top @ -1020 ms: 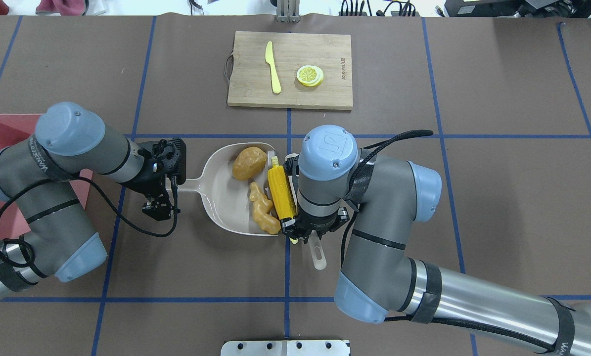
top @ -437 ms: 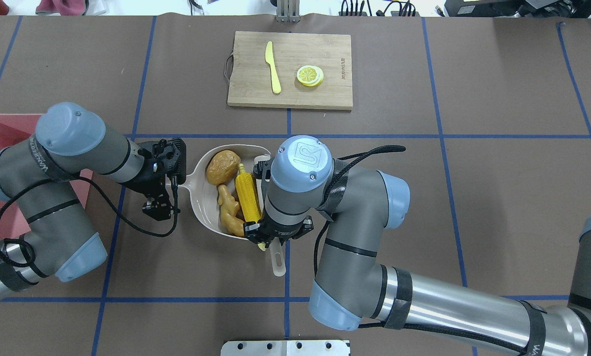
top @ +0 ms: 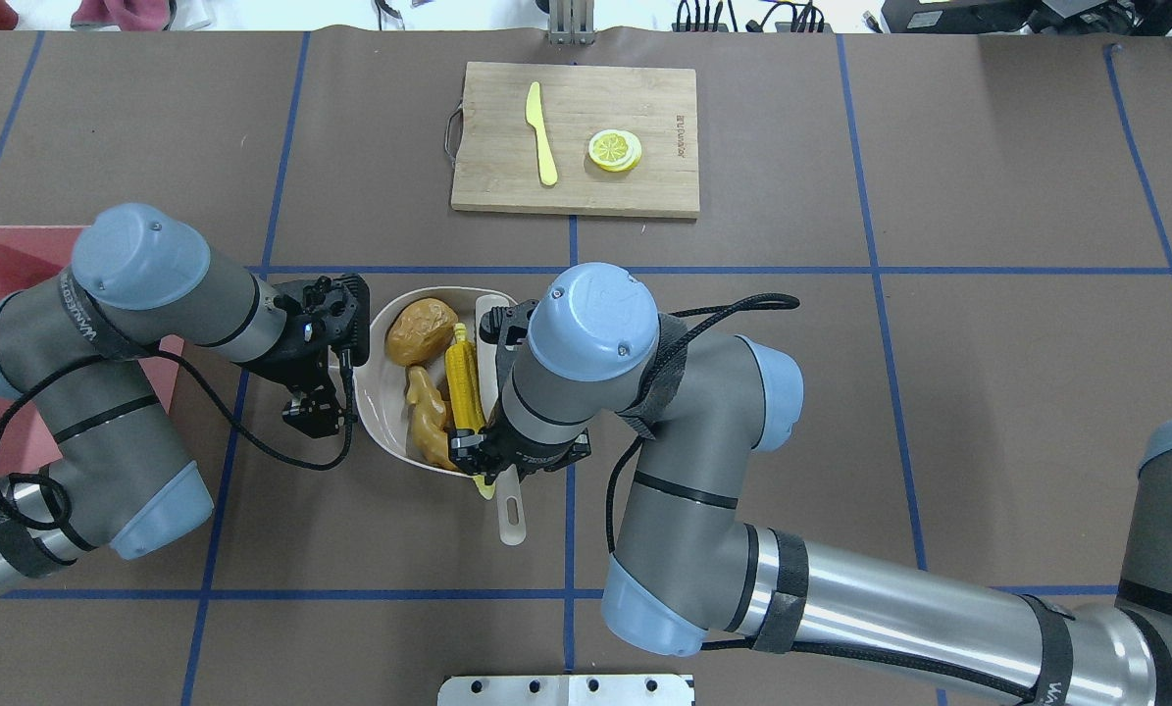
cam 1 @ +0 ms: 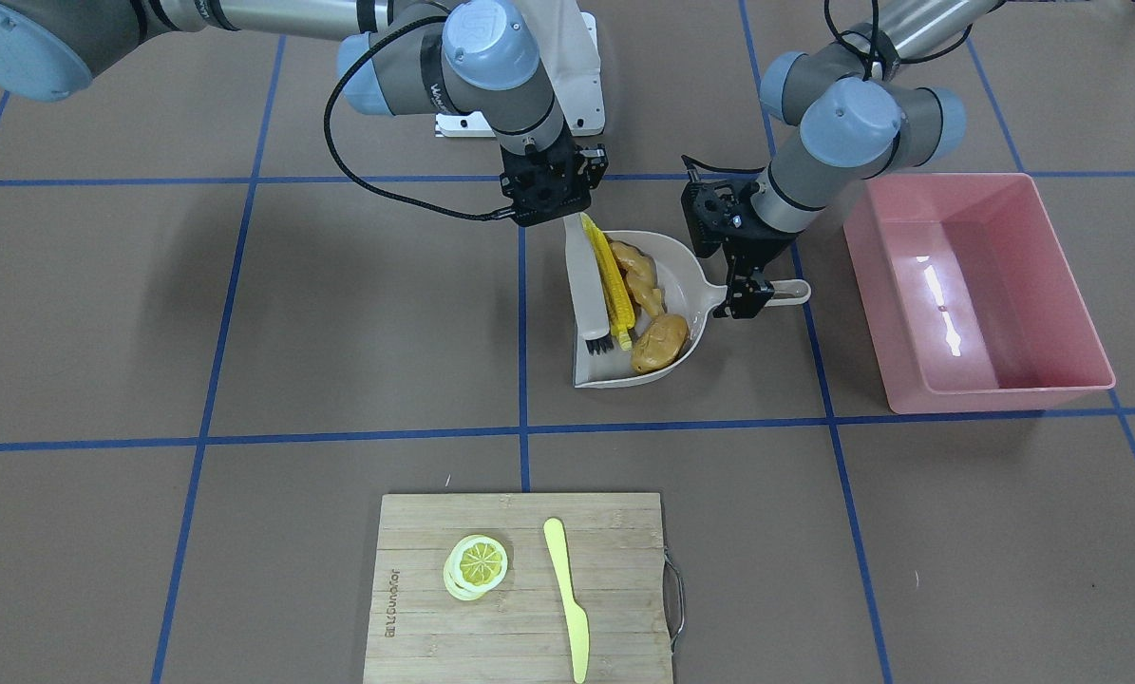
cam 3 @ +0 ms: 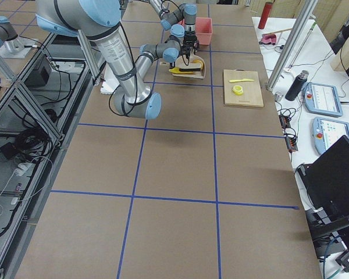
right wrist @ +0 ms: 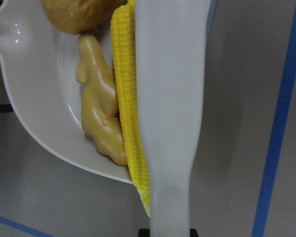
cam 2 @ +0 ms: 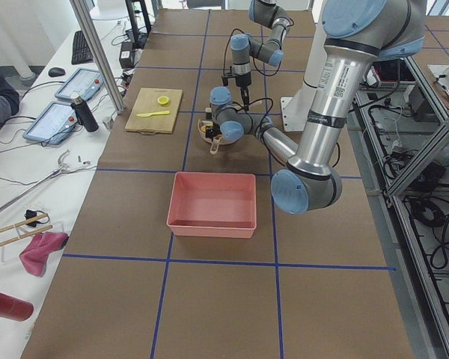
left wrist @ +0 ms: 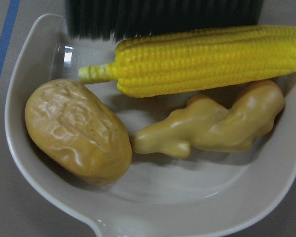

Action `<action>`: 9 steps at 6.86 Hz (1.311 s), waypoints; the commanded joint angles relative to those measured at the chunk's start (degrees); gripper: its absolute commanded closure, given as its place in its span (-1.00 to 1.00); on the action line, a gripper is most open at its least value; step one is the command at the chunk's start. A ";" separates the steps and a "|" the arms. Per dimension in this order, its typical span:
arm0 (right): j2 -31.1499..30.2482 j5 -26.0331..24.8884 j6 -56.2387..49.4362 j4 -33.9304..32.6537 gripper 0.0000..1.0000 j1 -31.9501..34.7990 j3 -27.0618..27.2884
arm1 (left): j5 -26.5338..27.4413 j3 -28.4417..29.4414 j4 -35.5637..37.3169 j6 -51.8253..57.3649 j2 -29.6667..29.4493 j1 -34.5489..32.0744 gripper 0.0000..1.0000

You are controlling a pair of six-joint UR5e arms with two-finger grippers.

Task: Sweep and dump trash into bin
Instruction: 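Sweep the corn, ginger and potato into the dustpan with the right gripper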

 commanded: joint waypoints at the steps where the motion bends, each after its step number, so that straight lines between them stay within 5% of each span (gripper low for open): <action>1: -0.20 0.03 0.93 1.56 1.00 0.04 0.15 | 0.16 0.27 -0.02 -0.35 -0.03 -0.06 -0.94; 9: -3.27 2.49 0.31 0.68 1.00 1.27 0.85 | -0.19 1.58 -3.52 0.53 1.72 -2.87 -0.93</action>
